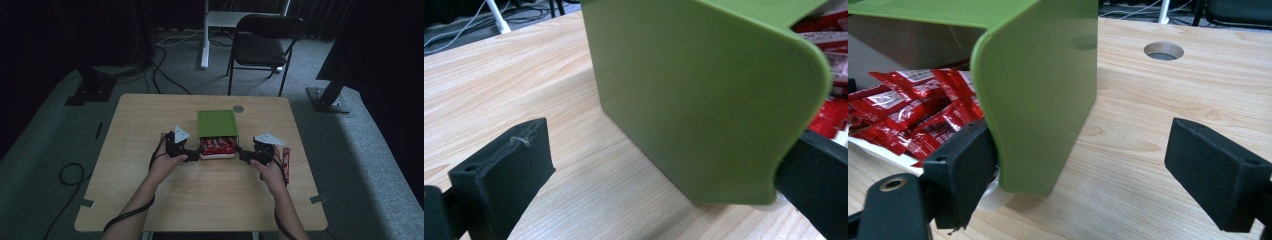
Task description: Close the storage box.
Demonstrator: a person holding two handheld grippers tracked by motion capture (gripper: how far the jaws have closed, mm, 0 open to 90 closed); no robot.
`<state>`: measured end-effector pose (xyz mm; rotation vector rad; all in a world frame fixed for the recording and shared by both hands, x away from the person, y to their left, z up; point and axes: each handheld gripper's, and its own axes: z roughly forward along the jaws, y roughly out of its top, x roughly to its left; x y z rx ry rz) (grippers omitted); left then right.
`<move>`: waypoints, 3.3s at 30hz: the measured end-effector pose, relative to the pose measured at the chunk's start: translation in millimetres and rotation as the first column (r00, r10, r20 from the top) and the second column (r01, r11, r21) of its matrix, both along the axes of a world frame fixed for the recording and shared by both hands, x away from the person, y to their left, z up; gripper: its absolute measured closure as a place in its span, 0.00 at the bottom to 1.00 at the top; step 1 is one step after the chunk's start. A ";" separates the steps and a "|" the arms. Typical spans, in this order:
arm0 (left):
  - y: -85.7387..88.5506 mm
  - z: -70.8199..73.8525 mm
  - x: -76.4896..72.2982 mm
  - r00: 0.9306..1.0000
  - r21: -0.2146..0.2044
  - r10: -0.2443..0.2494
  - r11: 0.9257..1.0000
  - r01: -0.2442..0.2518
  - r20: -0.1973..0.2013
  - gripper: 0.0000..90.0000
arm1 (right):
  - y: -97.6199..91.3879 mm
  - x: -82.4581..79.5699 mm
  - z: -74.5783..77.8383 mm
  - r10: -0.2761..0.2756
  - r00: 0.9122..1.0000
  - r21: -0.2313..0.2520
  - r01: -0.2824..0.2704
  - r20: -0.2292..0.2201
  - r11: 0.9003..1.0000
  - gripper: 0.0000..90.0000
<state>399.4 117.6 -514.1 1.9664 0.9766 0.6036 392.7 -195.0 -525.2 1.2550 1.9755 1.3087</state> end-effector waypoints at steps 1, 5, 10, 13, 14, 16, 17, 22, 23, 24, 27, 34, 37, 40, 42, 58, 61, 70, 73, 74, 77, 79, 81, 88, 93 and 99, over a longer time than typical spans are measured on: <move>-0.1 0.4 -0.9 1.000 -0.011 -0.005 1.000 0.005 0.004 0.01 | -0.1 -0.8 0.1 0.002 1.000 0.005 -0.002 0.001 1.000 0.15; -0.5 3.0 -6.3 1.000 -0.043 -0.022 0.999 0.022 0.008 0.01 | -1.6 -4.1 1.3 0.014 1.000 0.030 -0.014 0.005 0.999 0.15; -0.6 4.9 -15.7 0.999 -0.046 -0.036 0.998 0.037 0.017 0.01 | -1.4 -8.6 4.4 0.024 1.000 0.061 -0.025 0.013 0.998 0.14; 1.0 6.4 -21.5 0.999 -0.049 -0.043 0.998 0.044 0.022 0.01 | -1.1 -11.5 6.9 0.027 0.999 0.063 -0.028 0.020 0.998 0.14; 1.9 7.1 -23.6 0.999 -0.057 -0.046 0.997 0.047 0.019 0.01 | -0.9 -12.4 7.8 0.029 0.999 0.062 -0.030 0.023 0.998 0.14; 2.6 7.8 -26.2 0.998 -0.056 -0.052 0.997 0.053 0.024 0.01 | -0.8 -14.0 9.6 0.032 0.999 0.056 -0.033 0.029 0.998 0.14; 3.2 8.5 -27.5 0.998 -0.049 -0.053 0.997 0.054 0.024 0.01 | -0.9 -14.7 10.2 0.033 0.999 0.056 -0.035 0.030 0.998 0.14; 9.3 9.3 -33.1 0.999 -0.057 -0.036 0.998 0.037 0.024 0.01 | -2.0 -19.8 11.3 0.033 0.999 0.054 -0.035 0.031 0.998 0.14; 10.9 8.6 -34.2 0.999 -0.054 -0.036 0.998 0.037 0.022 0.01 | -2.4 -20.8 11.3 0.036 0.999 0.051 -0.037 0.032 0.998 0.14; 12.6 7.8 -35.3 0.999 -0.050 -0.031 0.998 0.032 0.021 0.01 | -3.0 -21.9 11.2 0.035 0.999 0.046 -0.036 0.031 0.998 0.14; 17.6 4.9 -38.1 1.000 -0.044 -0.027 0.999 0.028 0.009 0.01 | -5.3 -25.2 10.3 0.033 0.999 0.044 -0.034 0.031 0.998 0.14; 30.7 -0.2 -45.0 1.000 -0.037 -0.010 0.999 0.010 -0.006 0.01 | -11.8 -33.5 4.2 0.039 0.999 0.016 -0.039 0.017 0.999 0.14; 37.5 -2.7 -47.1 1.000 -0.035 0.001 0.999 -0.001 -0.018 0.01 | -16.1 -36.7 -0.6 0.030 0.999 0.005 -0.031 0.011 1.000 0.14; 43.9 -5.9 -48.6 1.000 -0.027 0.008 1.000 -0.009 -0.023 0.01 | -19.9 -40.3 -6.7 0.029 1.000 -0.002 -0.029 -0.008 1.000 0.14; 48.2 -9.4 -49.8 0.999 -0.021 0.022 1.000 -0.022 -0.027 0.01 | -21.8 -42.8 -10.9 0.027 0.999 -0.007 -0.027 -0.023 1.000 0.14; 86.4 -23.7 -58.0 0.986 0.008 0.144 0.990 -0.144 -0.089 0.01 | -34.5 -59.8 -29.1 0.026 0.997 -0.047 -0.029 -0.078 0.998 0.14; 94.4 -25.1 -60.1 0.979 0.017 0.178 0.984 -0.178 -0.099 0.01 | -36.3 -62.1 -31.7 0.023 0.996 -0.054 -0.028 -0.084 0.998 0.14; 117.4 -31.3 -65.2 0.957 0.019 0.262 0.965 -0.262 -0.126 0.01 | -38.1 -67.7 -39.7 0.022 0.995 -0.068 -0.029 -0.099 0.997 0.14; 123.9 -33.7 -67.1 0.943 0.027 0.301 0.953 -0.301 -0.138 0.01 | -38.6 -69.2 -39.9 0.027 0.995 -0.067 -0.033 -0.098 0.997 0.14; 125.7 -34.0 -67.6 0.941 0.028 0.309 0.951 -0.308 -0.139 0.01 | -38.6 -69.7 -40.0 0.030 0.994 -0.069 -0.037 -0.101 0.997 0.14; 129.6 -35.9 -68.5 0.932 0.030 0.334 0.942 -0.333 -0.143 0.01 | -38.2 -71.2 -40.2 0.034 0.994 -0.074 -0.042 -0.105 0.996 0.14; 130.7 -36.7 -68.6 0.926 0.036 0.346 0.938 -0.345 -0.149 0.01 | -37.7 -71.6 -40.4 0.036 0.994 -0.076 -0.044 -0.108 0.996 0.14; 134.7 -38.1 -69.8 0.913 0.042 0.372 0.928 -0.370 -0.165 0.01 | -35.4 -73.6 -40.6 0.050 0.992 -0.083 -0.060 -0.120 0.995 0.14; 149.0 -37.8 -72.3 0.878 0.060 0.447 0.894 -0.444 -0.169 0.01 | -35.4 -74.9 -41.5 0.047 0.987 -0.089 -0.061 -0.154 0.994 0.14; 161.5 -39.0 -75.6 0.853 0.070 0.488 0.872 -0.484 -0.183 0.01 | -35.4 -73.1 -42.7 0.054 0.980 -0.101 -0.075 -0.191 0.992 0.15; 170.8 -41.9 -79.7 0.833 0.078 0.509 0.860 -0.505 -0.215 0.01 | -30.3 -72.9 -43.7 0.079 0.975 -0.149 -0.111 -0.208 0.983 0.16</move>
